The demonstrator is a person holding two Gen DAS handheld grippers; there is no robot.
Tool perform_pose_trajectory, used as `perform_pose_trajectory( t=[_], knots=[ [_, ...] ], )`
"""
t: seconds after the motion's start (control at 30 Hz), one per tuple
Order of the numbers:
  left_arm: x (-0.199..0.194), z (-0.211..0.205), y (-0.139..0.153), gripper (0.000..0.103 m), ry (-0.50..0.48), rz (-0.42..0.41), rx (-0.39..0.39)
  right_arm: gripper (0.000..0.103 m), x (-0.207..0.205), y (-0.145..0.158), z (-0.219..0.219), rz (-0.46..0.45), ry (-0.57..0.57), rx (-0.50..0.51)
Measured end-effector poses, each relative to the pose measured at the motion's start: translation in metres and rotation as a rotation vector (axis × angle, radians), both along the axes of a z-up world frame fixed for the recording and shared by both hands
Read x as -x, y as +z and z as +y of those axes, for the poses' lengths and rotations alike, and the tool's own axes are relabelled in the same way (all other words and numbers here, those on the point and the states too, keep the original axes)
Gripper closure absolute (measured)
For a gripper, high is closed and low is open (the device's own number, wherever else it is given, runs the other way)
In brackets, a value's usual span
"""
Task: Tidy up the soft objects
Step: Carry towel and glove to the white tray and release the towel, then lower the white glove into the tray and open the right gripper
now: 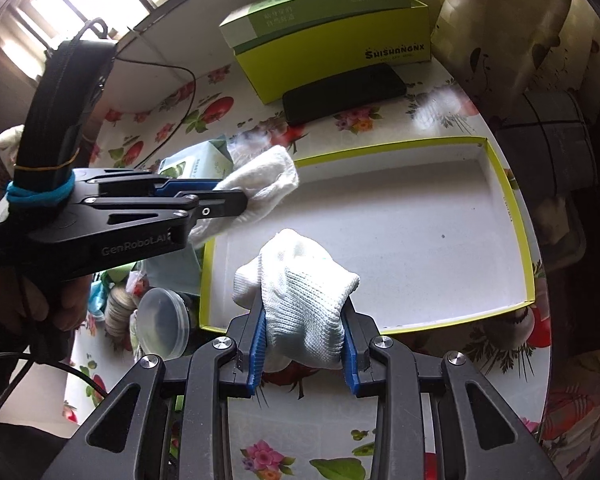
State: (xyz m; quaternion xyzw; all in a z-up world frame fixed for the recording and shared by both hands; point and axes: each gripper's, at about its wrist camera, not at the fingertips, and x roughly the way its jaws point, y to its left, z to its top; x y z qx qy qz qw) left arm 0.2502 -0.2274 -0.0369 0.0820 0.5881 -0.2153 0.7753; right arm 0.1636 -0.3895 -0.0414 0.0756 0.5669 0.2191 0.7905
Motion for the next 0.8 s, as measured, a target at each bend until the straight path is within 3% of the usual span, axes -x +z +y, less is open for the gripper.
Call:
perform_pose_trajectory(
  t=[0.17, 0.37, 0.57, 0.8],
  knots=[
    [-0.012, -0.011, -0.015, 0.075, -0.046, 0.019, -0.040, 0.073, -0.005, -0.011, 0.000, 0.025, -0.002, 0.004],
    [-0.018, 0.000, -0.016, 0.067, -0.007, 0.001, -0.058, 0.073, -0.013, -0.023, 0.013, 0.045, 0.025, 0.008],
    [-0.017, 0.033, 0.007, 0.066, 0.117, -0.022, 0.019, 0.073, -0.019, -0.039, 0.034, 0.075, 0.082, 0.013],
    [0.004, 0.074, 0.027, 0.066, 0.235, -0.027, 0.056, 0.070, -0.021, -0.046, 0.068, 0.091, 0.123, -0.005]
  ],
)
